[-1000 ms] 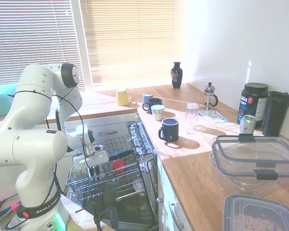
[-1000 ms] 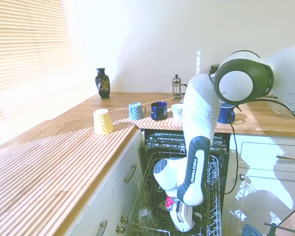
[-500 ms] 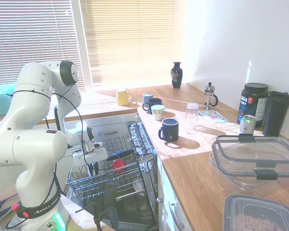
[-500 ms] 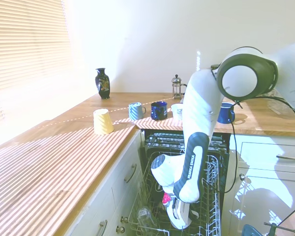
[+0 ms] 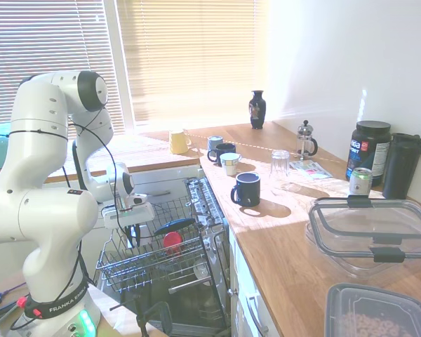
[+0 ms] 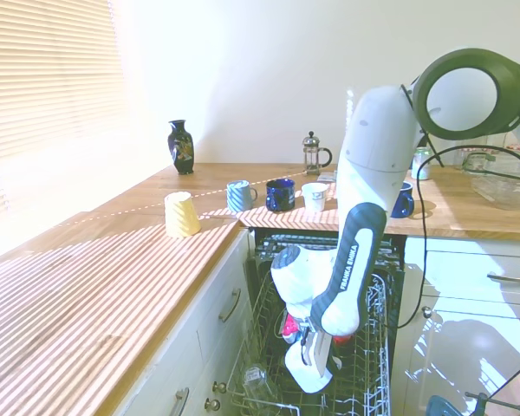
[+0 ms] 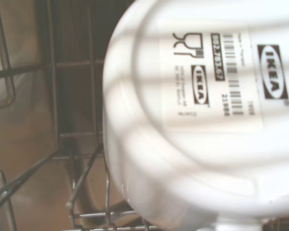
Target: Unload the white mug from the dishwasher
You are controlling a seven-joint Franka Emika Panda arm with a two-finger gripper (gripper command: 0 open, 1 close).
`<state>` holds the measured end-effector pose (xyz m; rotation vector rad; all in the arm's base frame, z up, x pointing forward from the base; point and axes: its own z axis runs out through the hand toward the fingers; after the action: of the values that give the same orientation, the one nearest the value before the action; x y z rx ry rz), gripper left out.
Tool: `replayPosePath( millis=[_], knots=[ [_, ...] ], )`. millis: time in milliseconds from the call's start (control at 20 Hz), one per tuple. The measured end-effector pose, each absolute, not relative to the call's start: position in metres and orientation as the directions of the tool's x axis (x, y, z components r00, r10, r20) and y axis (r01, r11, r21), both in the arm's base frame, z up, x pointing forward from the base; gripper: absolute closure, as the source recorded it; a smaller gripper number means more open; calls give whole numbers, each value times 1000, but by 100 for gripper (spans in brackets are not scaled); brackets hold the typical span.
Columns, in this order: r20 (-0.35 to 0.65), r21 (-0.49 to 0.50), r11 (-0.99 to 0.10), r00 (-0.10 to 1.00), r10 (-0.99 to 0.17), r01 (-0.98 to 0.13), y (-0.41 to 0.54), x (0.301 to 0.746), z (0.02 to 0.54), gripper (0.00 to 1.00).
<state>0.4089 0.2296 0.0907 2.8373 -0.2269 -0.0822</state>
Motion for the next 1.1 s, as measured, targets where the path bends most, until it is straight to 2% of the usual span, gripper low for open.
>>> replayPosePath(
  millis=[250, 700, 1100],
  knots=[
    [13, 255, -942, 975, -223, -219, 216, 420, 113, 100],
    [92, 152, -938, 949, -302, -313, 192, 438, 189, 100],
    [128, 101, -941, 942, -310, -323, 201, 441, 250, 100]
  ],
)
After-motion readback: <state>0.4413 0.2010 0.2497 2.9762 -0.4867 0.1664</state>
